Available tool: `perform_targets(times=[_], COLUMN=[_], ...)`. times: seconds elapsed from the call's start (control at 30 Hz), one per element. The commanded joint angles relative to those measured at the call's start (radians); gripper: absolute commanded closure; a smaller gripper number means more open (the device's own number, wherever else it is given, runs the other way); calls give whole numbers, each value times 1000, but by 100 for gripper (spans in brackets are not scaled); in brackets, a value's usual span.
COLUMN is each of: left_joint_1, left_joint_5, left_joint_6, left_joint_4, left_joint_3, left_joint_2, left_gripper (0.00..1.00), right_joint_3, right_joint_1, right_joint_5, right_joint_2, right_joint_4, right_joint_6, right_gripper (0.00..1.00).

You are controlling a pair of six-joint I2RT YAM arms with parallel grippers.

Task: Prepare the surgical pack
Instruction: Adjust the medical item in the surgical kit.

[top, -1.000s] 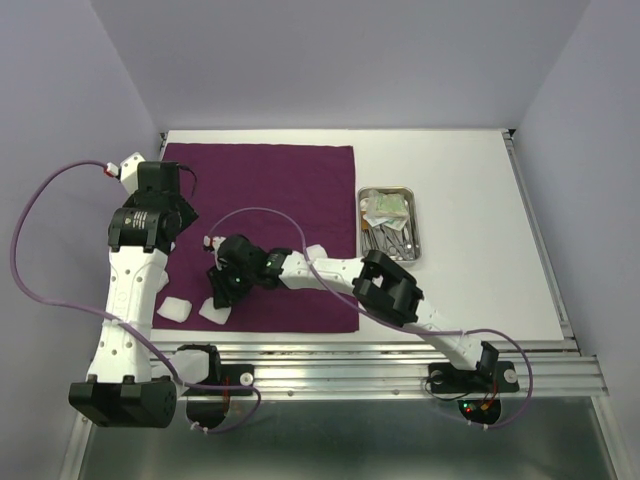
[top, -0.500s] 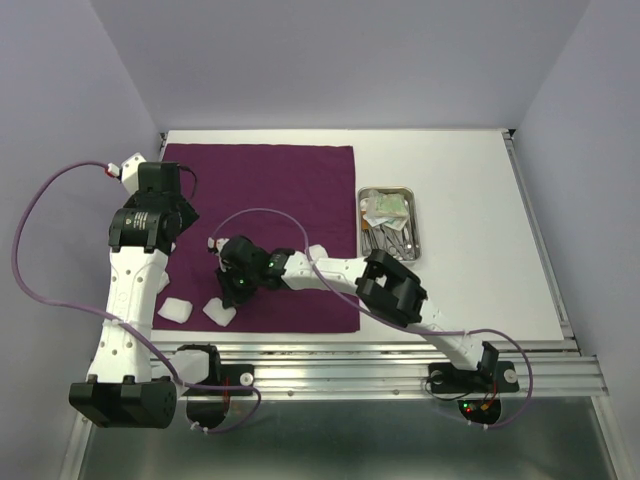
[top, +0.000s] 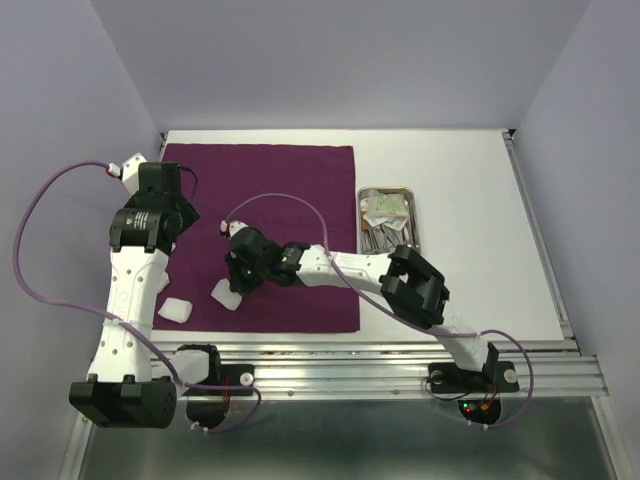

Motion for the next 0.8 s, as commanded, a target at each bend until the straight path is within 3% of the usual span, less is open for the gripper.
perform_targets(times=[0.0,0.2,0.77], left_joint_1=[4,4,4], left_joint_5=[-11,-19,-1], left_joint_6=[11,13,13], left_joint_4=[22,22,43], left_joint_3=[-12,-15,-41], left_joint_2=[-18,-16,-12], left_gripper=[50,50,50], right_joint_3=[-27,-73,-453], right_joint_1=[-11,-61,-293], right_joint_5=[58,72,106], right_joint_2=[-50,-84,-370], right_joint_4=[48,48,143], right_joint_6=[36,74,146], right_gripper=[99,99,99])
